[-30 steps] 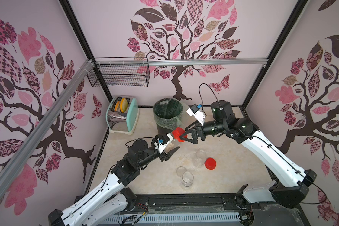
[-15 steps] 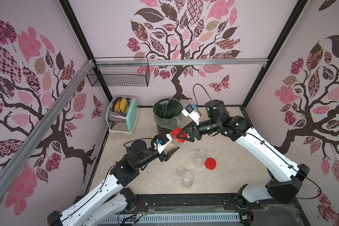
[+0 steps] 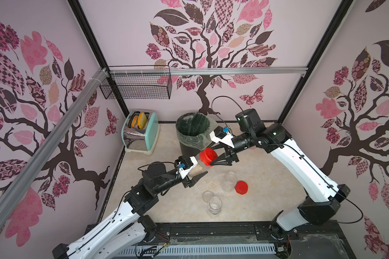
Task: Empty expired oatmeal from jars
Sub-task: Unscrew the lid from the jar.
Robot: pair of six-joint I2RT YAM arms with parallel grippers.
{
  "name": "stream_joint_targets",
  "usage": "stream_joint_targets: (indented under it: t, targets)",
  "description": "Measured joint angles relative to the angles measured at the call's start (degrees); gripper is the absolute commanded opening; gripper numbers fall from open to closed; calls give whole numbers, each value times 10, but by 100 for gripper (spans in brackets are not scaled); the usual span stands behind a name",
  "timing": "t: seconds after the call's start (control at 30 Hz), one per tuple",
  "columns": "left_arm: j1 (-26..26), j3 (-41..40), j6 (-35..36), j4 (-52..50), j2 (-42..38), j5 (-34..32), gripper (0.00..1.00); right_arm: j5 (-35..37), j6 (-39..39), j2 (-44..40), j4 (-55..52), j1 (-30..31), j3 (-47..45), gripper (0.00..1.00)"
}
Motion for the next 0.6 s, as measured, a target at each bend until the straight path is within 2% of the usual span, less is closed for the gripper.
stream_joint_targets:
  t: [0.03, 0.07, 0.17, 0.27, 0.43, 0.6]
  targets:
    - [1, 0, -2, -3, 0, -3, 31, -8, -15, 14, -17, -3, 17, 93]
    - [2, 0, -3, -7, 0, -6, 31, -12, -23, 22, -25, -6, 25, 99]
    - [3, 0, -4, -16, 3, -16, 31, -9, -6, 26, -24, -12, 29, 100]
    - [4, 0, -5, -18, 7, -24, 31, 25, 81, 7, 23, -14, 16, 100]
    - [4, 0, -7, -17, 8, -40, 31, 112, 283, -57, 127, -14, -19, 100]
    - [4, 3, -7, -8, 23, -51, 31, 181, 423, -118, 190, -14, -77, 100]
